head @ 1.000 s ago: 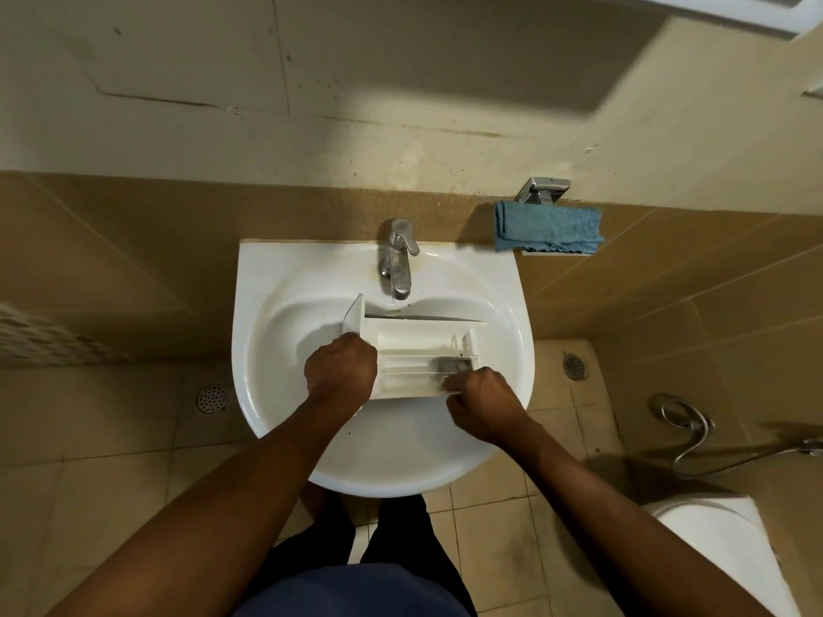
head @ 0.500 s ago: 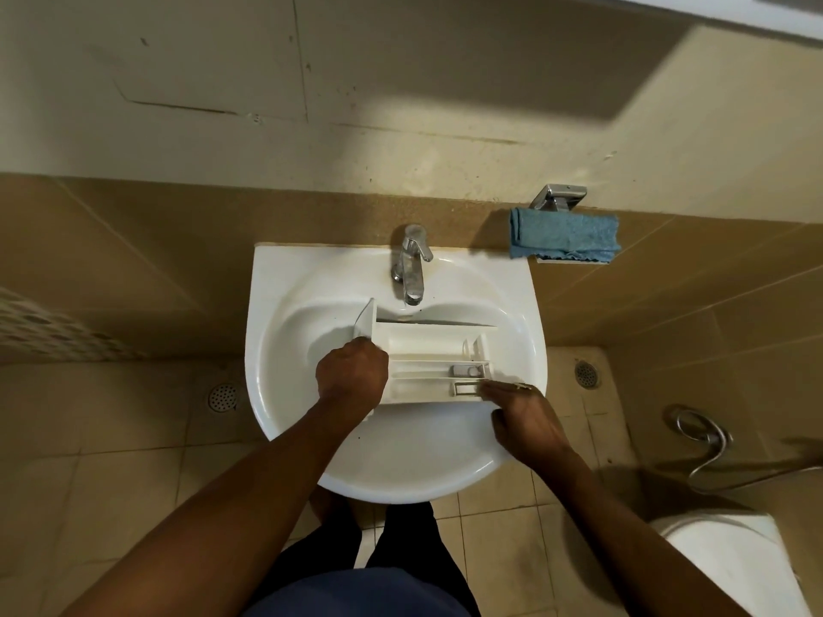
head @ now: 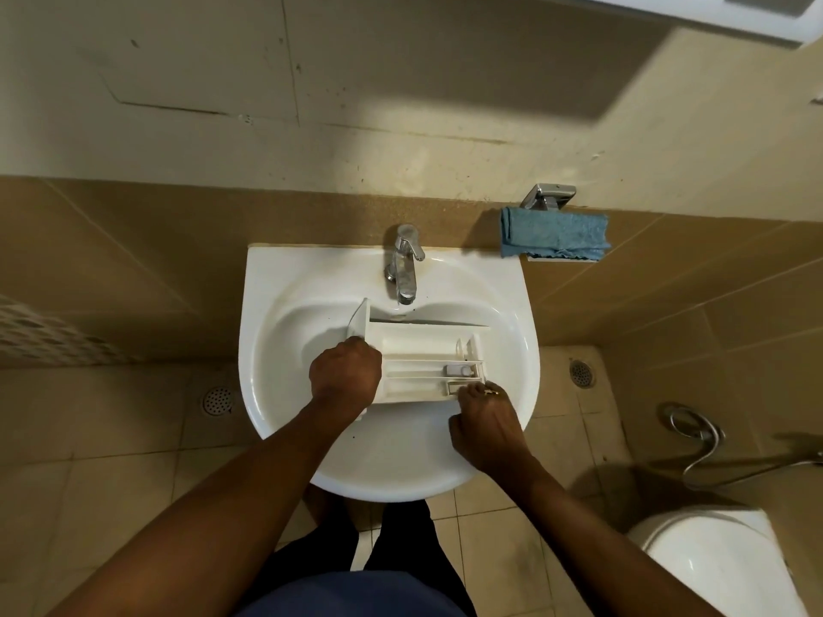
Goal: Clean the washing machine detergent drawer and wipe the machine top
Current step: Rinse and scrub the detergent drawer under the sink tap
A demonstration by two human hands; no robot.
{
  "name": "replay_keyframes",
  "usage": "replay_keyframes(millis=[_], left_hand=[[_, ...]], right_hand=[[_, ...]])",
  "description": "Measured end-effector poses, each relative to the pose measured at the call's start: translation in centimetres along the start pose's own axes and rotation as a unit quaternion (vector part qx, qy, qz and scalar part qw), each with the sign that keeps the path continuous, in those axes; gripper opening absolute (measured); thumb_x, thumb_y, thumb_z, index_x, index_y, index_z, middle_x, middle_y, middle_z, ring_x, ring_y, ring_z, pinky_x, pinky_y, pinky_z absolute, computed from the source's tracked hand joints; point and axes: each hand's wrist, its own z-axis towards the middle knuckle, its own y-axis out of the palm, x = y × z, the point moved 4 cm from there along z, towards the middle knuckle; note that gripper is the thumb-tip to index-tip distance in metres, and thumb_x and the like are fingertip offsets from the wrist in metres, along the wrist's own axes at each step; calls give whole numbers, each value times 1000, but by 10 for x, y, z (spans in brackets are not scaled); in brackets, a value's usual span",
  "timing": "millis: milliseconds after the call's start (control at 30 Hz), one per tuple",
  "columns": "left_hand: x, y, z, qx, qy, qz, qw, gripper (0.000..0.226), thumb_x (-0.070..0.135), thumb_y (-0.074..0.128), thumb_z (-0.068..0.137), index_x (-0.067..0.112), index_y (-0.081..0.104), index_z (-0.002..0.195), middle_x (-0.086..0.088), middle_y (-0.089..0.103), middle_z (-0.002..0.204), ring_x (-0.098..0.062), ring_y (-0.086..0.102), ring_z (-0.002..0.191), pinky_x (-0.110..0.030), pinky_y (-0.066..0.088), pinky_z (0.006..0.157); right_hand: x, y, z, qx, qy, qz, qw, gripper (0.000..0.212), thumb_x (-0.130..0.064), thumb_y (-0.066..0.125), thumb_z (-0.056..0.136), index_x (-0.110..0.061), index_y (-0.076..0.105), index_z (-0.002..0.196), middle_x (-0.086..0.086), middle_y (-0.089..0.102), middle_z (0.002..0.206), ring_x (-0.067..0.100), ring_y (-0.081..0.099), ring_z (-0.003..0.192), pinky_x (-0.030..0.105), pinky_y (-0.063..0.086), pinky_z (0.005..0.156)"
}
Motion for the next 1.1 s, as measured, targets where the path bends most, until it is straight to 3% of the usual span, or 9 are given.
replay_keyframes(millis=[167,333,500,667,767,833,967,1033,1100], left_hand=[[-1,1,2,1,-11,-7,1000,23,2,57,84,11,70,101,-5,71,95,-28,73,83,-31,56,68],[-1,-1,0,-7,-17,-36,999,17,4,56,90,9,68,101,-6,70,98,-28,73,88,-33,56,71],[-1,2,3,-7,-3,-28,1000,25,-1,58,83,7,66,105,-8,68,101,-32,71,90,-35,55,71],[0,2,3,0,-13,-36,999,22,3,58,87,7,66,107,-8,70,101,-30,73,89,-34,56,71],[0,4,3,7,-19,-33,999,21,3,56,89,5,66,108,-9,70,100,-31,73,89,-35,57,72],[1,3,3,11,-18,-28,999,22,2,53,90,5,66,108,-8,70,100,-30,72,89,-35,57,73],[1,1,3,10,-36,-46,998,19,10,53,94,9,66,108,-6,71,101,-29,73,91,-34,57,73],[0,1,4,3,-30,-41,999,20,8,53,94,9,66,109,-7,71,102,-30,73,91,-34,56,73],[1,3,5,4,-3,-25,1000,25,2,54,89,8,66,110,-8,69,103,-32,72,92,-34,55,73]], right_hand=[[22,-14,-7,9,-37,31,999,34,-6,52,77,-11,71,106,4,74,110,22,69,106,41,52,105],[-15,-1,3,2,-20,-9,1000,34,-22,40,81,-6,69,91,11,72,86,31,68,79,43,56,91],[-32,-7,10,39,-56,49,996,26,-14,57,77,-7,72,98,11,74,82,30,70,69,38,60,72],[-20,4,-2,50,-69,18,996,48,-15,56,78,-1,69,122,16,74,116,32,72,99,42,58,95],[-18,-5,10,44,-52,53,996,28,-14,56,78,-6,74,99,10,76,87,27,71,73,42,60,88],[-16,-13,19,46,-51,53,996,17,-13,59,78,-10,74,87,5,72,72,24,68,62,44,58,93],[-19,-10,13,-30,-59,27,997,30,-24,50,78,-12,75,90,3,74,77,24,70,67,37,60,85],[-14,-18,27,-56,-23,32,998,30,-30,51,82,-17,77,88,0,74,76,23,70,68,26,56,76],[-11,-33,50,-39,50,92,994,28,-35,54,87,-19,76,80,0,74,74,23,69,70,27,54,68]])
